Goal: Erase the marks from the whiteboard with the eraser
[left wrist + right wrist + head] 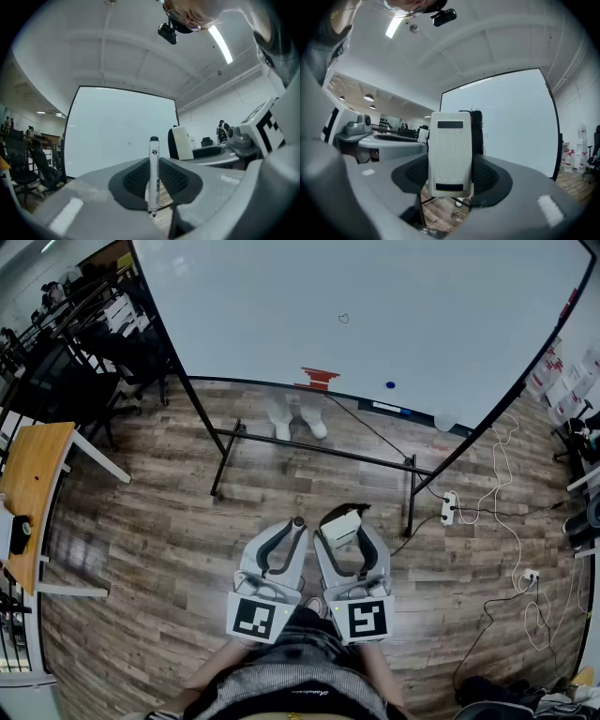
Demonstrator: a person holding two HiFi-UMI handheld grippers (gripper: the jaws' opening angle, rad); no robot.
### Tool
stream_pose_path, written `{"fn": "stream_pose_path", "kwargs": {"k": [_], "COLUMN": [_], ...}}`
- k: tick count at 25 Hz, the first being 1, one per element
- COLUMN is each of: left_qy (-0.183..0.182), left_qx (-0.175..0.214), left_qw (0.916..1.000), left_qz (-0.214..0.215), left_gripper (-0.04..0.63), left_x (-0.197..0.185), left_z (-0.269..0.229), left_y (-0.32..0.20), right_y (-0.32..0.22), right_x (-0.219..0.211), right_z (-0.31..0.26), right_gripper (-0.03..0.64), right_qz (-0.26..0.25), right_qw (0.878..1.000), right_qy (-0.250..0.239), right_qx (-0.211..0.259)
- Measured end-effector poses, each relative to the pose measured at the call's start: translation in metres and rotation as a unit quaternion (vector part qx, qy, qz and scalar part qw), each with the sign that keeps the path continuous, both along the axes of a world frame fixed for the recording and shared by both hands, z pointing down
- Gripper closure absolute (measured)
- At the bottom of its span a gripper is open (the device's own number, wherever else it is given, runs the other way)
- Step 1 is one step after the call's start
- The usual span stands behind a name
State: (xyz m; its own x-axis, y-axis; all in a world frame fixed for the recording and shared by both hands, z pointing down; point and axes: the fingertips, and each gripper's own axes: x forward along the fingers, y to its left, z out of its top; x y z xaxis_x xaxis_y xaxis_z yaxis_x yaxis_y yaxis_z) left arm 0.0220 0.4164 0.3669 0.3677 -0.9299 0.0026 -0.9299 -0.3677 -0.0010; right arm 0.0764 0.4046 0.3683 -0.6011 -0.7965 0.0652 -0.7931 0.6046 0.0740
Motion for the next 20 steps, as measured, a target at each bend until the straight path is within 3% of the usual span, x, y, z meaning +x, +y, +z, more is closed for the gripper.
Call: {"fn": "stream_pose_path", "kwargs": {"k": [20], "left_qy": [0.004], "left_qx": [-0.008], "left_qw": [1.0000], "left_qz": [-0.002], "left_gripper": [0.525], "left_x": [0.029], "left_z": [0.013], "left_y": [-0.015], "right_y": [-0.017], "right_x": [0.026], "right_z": [0.013], "right_gripper": [0.356], "right_qz": [-0.009], "right_qw": [1.000], "right_qy": [-0.024], "right_qx": [-0.017]}}
